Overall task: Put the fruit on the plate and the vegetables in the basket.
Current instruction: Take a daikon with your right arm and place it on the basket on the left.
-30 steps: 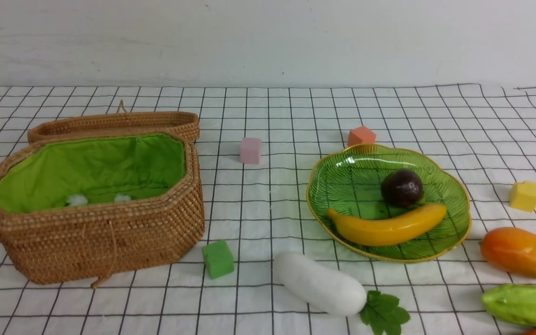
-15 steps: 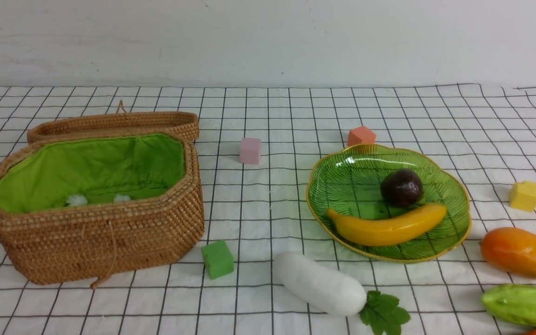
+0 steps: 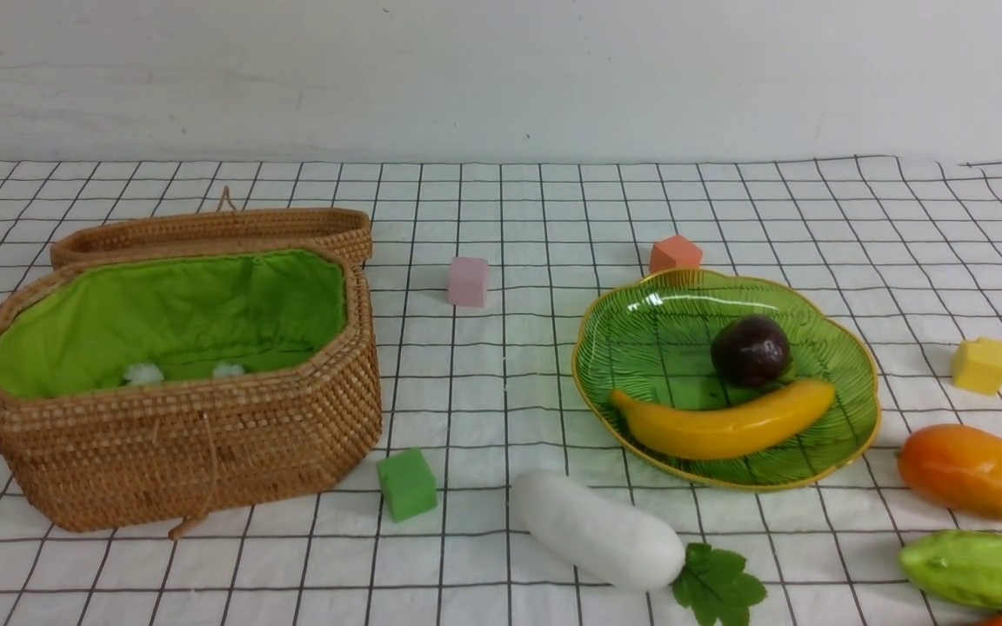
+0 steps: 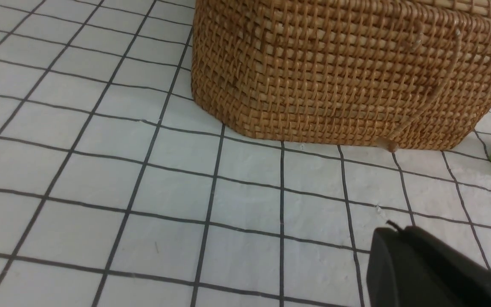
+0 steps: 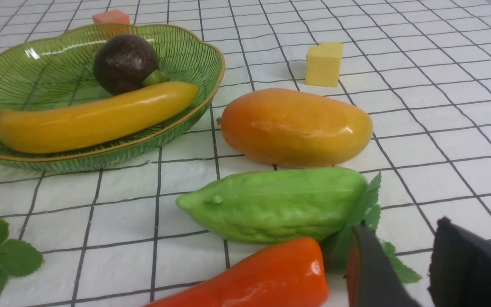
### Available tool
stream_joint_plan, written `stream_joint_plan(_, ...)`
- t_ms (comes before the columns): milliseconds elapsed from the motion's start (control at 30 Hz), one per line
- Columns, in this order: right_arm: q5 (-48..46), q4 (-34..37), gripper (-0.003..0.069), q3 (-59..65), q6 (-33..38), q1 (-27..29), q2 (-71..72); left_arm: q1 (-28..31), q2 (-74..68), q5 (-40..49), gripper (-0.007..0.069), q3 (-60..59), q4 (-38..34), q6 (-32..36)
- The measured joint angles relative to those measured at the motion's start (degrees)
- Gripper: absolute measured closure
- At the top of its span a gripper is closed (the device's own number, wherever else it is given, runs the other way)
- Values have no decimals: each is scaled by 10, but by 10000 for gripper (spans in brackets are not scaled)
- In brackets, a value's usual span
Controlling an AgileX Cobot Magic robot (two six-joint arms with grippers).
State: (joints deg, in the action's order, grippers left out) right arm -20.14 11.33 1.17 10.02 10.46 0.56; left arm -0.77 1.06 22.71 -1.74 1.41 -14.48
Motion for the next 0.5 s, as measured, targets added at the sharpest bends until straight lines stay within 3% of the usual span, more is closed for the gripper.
stream_joint_plan(400, 6, 1, 414, 1, 0, 0, 0, 0, 0, 1, 634, 0, 0, 0)
stream_joint_plan(500, 64, 33, 414, 3, 0, 0, 0, 0, 0, 1, 631, 0, 0, 0)
